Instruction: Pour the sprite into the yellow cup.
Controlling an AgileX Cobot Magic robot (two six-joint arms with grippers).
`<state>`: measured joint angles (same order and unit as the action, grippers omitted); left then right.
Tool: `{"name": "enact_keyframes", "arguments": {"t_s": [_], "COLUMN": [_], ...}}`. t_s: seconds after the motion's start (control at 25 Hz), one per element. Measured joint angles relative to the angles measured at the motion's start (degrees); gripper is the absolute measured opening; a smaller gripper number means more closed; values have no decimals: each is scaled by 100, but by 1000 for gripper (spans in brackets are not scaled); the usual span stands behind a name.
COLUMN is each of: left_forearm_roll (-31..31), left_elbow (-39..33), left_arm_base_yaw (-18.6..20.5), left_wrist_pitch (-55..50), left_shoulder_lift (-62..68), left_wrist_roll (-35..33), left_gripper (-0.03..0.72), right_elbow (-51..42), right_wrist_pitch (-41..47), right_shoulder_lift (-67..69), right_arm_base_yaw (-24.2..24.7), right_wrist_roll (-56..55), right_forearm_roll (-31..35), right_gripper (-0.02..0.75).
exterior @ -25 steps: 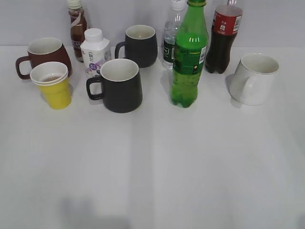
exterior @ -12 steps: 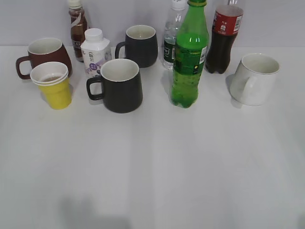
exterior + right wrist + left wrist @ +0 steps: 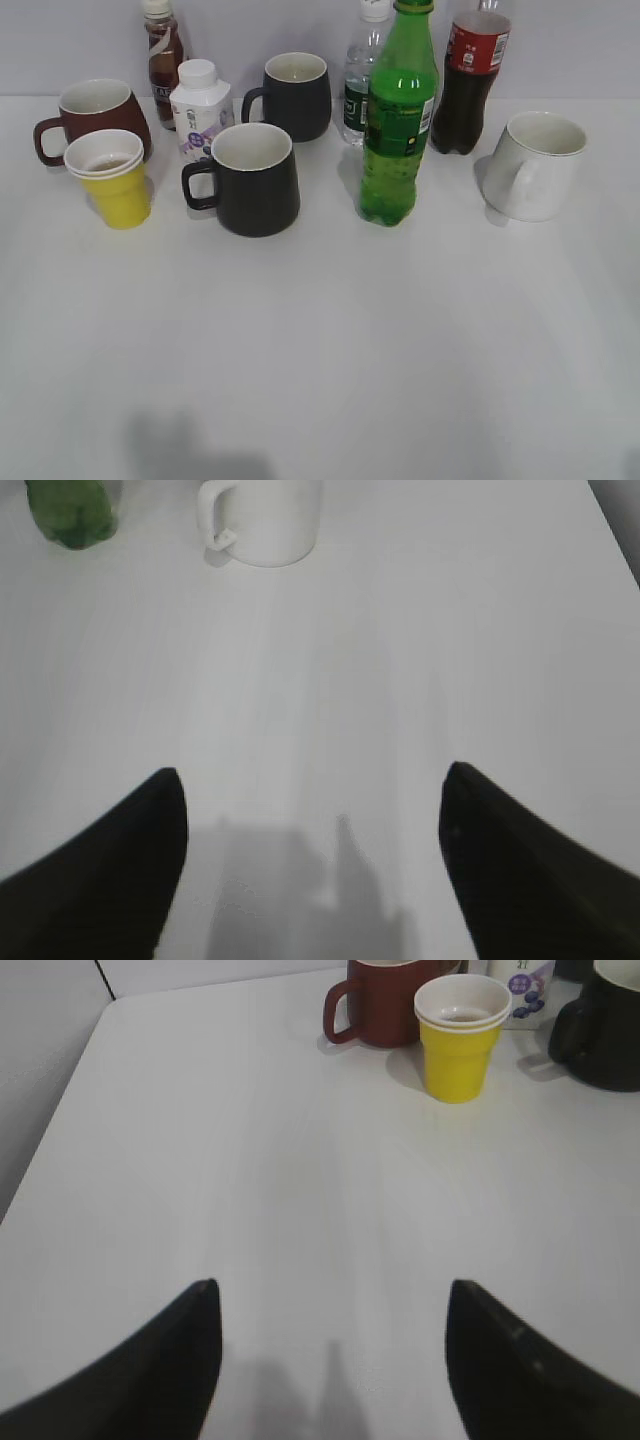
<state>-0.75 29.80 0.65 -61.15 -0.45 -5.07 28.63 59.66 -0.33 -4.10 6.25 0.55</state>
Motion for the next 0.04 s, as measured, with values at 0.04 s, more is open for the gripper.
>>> {"name": "enact_keyframes", "arguments": {"t_s": [0.04], "left_forearm_roll": [0], "left_elbow": [0], "left_arm_base_yaw": [0], "left_wrist_pitch": [0], "left_shoulder_lift": [0], "left_wrist_roll": [0], "left_gripper": [533], "right_elbow": [0], "right_wrist_pitch": [0], "right_shoulder_lift": [0], "right_arm_base_yaw": [0], "right_wrist_roll": [0], "right_forearm_roll": [0], "right_gripper": [589]}}
